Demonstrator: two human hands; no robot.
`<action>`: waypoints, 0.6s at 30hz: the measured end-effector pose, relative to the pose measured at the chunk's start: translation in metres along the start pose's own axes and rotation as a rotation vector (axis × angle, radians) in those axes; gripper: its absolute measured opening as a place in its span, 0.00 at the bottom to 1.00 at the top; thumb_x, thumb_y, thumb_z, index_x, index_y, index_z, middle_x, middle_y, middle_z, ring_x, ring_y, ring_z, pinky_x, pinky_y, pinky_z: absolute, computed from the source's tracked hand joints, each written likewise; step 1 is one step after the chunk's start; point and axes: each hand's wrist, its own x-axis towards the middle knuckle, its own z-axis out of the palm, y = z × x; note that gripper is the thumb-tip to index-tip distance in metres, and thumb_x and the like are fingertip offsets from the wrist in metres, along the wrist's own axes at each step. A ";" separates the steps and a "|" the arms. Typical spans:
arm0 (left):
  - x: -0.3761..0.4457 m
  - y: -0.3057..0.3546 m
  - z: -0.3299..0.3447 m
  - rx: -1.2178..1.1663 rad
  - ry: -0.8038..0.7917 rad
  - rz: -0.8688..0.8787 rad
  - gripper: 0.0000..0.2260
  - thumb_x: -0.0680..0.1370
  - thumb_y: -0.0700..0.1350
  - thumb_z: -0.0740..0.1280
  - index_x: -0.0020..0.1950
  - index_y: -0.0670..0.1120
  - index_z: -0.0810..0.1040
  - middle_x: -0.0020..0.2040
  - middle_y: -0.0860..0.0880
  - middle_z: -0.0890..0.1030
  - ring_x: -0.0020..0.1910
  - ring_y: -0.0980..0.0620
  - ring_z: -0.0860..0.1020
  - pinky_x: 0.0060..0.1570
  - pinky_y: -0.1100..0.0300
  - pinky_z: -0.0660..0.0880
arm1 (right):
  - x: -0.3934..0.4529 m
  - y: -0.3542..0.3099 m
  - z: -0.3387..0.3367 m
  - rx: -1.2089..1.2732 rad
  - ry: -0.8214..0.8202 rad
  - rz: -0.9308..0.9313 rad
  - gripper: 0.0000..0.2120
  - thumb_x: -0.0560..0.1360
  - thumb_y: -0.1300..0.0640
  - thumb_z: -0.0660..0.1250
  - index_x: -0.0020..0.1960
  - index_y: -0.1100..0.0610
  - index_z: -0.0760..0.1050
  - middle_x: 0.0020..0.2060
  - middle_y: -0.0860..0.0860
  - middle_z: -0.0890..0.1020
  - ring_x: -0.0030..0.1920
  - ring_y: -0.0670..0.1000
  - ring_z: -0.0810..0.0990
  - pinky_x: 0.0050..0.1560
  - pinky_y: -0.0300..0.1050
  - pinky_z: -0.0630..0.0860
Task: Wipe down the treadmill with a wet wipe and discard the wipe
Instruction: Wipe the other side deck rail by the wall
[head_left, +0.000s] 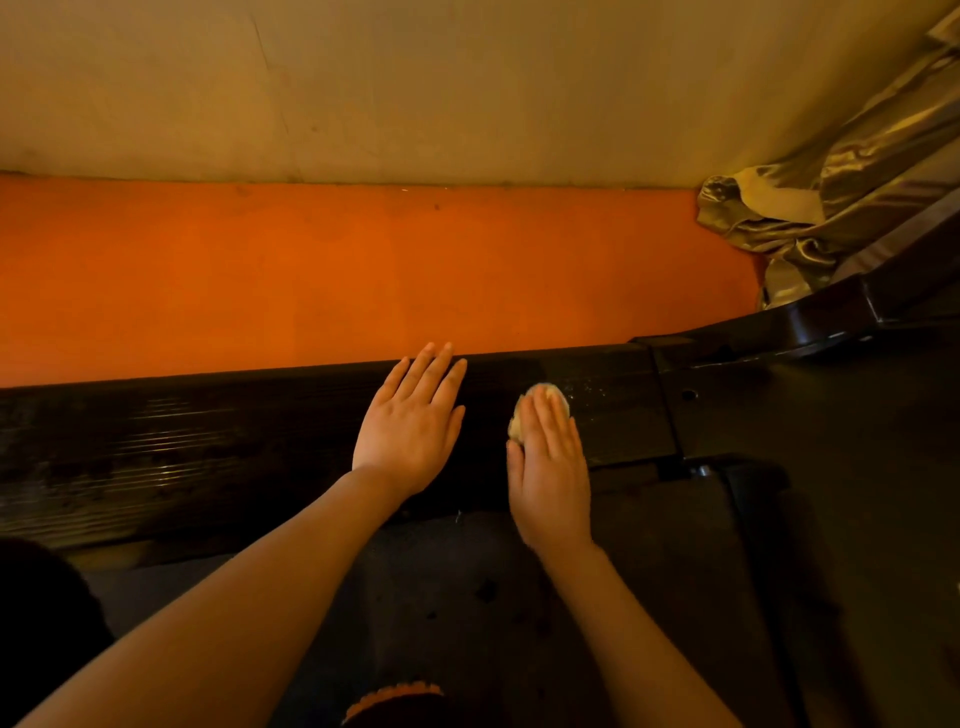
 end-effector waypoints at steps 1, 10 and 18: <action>0.000 0.000 0.000 -0.001 0.001 0.002 0.27 0.82 0.56 0.44 0.80 0.48 0.53 0.80 0.47 0.50 0.77 0.52 0.42 0.75 0.54 0.40 | 0.014 0.001 -0.004 0.002 0.002 0.002 0.29 0.82 0.45 0.43 0.80 0.57 0.53 0.79 0.52 0.53 0.79 0.49 0.46 0.77 0.44 0.42; 0.000 -0.001 0.003 -0.005 0.017 0.008 0.26 0.82 0.55 0.45 0.79 0.47 0.55 0.80 0.47 0.52 0.78 0.51 0.45 0.76 0.53 0.43 | -0.018 -0.001 0.001 0.052 0.004 0.067 0.29 0.82 0.45 0.42 0.80 0.55 0.50 0.79 0.49 0.50 0.79 0.47 0.44 0.77 0.45 0.43; 0.000 -0.002 0.004 0.002 0.020 0.015 0.26 0.82 0.55 0.45 0.79 0.47 0.55 0.80 0.47 0.53 0.78 0.51 0.46 0.76 0.53 0.43 | 0.017 0.003 -0.010 0.015 0.005 0.057 0.30 0.82 0.43 0.43 0.80 0.57 0.52 0.80 0.52 0.53 0.79 0.50 0.46 0.77 0.45 0.42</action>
